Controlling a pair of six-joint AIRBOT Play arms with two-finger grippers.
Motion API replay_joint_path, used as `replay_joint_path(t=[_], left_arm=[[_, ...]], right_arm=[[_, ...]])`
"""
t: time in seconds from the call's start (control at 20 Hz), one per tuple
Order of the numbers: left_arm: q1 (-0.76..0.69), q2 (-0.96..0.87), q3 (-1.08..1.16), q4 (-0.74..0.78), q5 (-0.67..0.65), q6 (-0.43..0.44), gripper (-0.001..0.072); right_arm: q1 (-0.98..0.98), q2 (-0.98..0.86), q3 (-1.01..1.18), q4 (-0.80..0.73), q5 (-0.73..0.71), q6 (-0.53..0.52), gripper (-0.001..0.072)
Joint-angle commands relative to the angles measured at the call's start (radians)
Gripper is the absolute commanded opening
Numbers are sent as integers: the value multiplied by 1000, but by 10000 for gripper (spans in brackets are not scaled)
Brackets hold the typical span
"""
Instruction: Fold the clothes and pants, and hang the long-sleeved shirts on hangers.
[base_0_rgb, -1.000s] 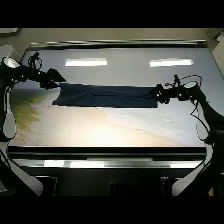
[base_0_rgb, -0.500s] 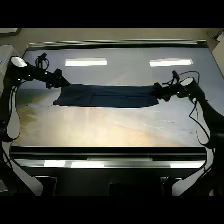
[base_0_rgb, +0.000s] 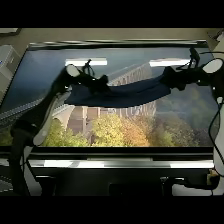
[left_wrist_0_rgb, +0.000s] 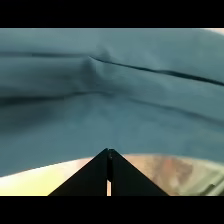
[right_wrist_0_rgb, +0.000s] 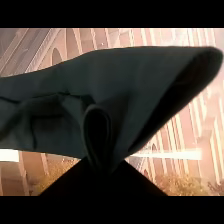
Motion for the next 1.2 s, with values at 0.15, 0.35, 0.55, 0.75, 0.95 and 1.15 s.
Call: replay_joint_path(t=[0.15,0.35,0.55,0.75,0.95,1.15], left_arm=[[-261,-115,-2,-158,224,-148,13],[-340,-157,-2,-263,259,-141,13],[-300,-132,-2,-348,158,-40,14],[-135,-11,-2,-125,-180,-30,13],[64,185,-2,117,-335,-1,14],[252,348,-2,134,-392,20,14]], right_arm=[[1,206,0,-73,180,90,33],[1,257,0,-95,217,110,33],[2,257,0,-69,187,130,33],[10,242,0,23,123,151,32],[159,188,0,21,1,190,32],[356,65,0,22,-215,254,32]])
